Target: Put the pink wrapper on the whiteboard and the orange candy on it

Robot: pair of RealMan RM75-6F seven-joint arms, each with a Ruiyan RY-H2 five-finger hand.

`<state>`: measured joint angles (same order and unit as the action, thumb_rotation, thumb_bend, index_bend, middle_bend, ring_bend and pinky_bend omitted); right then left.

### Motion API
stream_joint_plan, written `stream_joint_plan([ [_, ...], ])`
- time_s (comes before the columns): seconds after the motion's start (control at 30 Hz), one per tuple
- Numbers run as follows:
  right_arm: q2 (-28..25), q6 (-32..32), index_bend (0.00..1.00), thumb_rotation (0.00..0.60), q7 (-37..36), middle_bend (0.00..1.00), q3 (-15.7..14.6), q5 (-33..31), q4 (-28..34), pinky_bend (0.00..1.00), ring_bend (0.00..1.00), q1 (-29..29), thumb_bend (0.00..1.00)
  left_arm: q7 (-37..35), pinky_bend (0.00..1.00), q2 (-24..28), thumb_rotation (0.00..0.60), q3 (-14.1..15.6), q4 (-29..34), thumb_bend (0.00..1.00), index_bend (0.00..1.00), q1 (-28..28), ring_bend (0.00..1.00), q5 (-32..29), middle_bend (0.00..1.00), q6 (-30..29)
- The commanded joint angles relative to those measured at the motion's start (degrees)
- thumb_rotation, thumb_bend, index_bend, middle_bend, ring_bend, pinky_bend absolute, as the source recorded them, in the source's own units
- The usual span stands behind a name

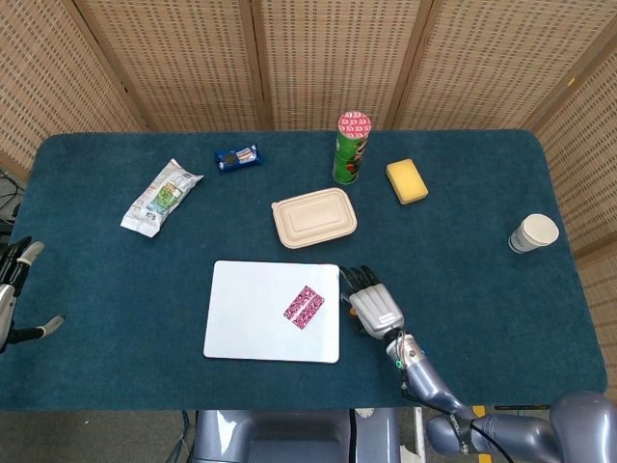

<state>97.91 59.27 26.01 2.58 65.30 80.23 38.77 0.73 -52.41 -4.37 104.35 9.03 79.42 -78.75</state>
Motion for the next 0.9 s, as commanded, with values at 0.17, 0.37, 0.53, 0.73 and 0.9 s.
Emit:
stream_joint_plan([
  [0.17,0.0,-0.6,0.41,0.6,-0.8,0.0,0.2,0.6,-1.2,0.02,0.0,-0.6,0.39,0.1,0.0,0.0,0.6,0.0,0.1,0.0,0.0,-0.1,0.0,0.0,0.0,-0.1],
  [0.37,0.0,-1.3,0.41,0.6,-1.1,0.0,0.7,1.1,-1.9,0.02,0.0,-0.8,0.39,0.4,0.0,-0.1,0.6,0.0,0.1,0.0,0.0,0.0,0.0,0.0,0.0,0.0],
  [0.53,0.0,-2.2,0.41,0.6,-0.6,0.0,0.6,1.1,-2.4,0.02,0.0,-1.0,0.39,0.4,0.0,-0.1,0.6,0.0,0.1,0.0,0.0,0.1,0.0,-0.1,0.0,0.0],
  [0.73,-0.1,-2.7,0.41,0.6,-0.3,0.0,0.9,1.1,-2.4,0.02,0.0,-1.1,0.39,0.4,0.0,-0.1,0.6,0.1,0.1,0.0,0.0,0.0,0.0,-0.1,0.0,0.0],
  [0.9,0.0,-2.8,0.52,0.6,-0.4,0.0,1.2,1.2,-2.4,0.02,0.0,-1.2,0.39,0.4,0.0,-0.1,0.6,0.1,0.1,0.0,0.0,0.0,0.0,-0.1,0.0,0.0],
])
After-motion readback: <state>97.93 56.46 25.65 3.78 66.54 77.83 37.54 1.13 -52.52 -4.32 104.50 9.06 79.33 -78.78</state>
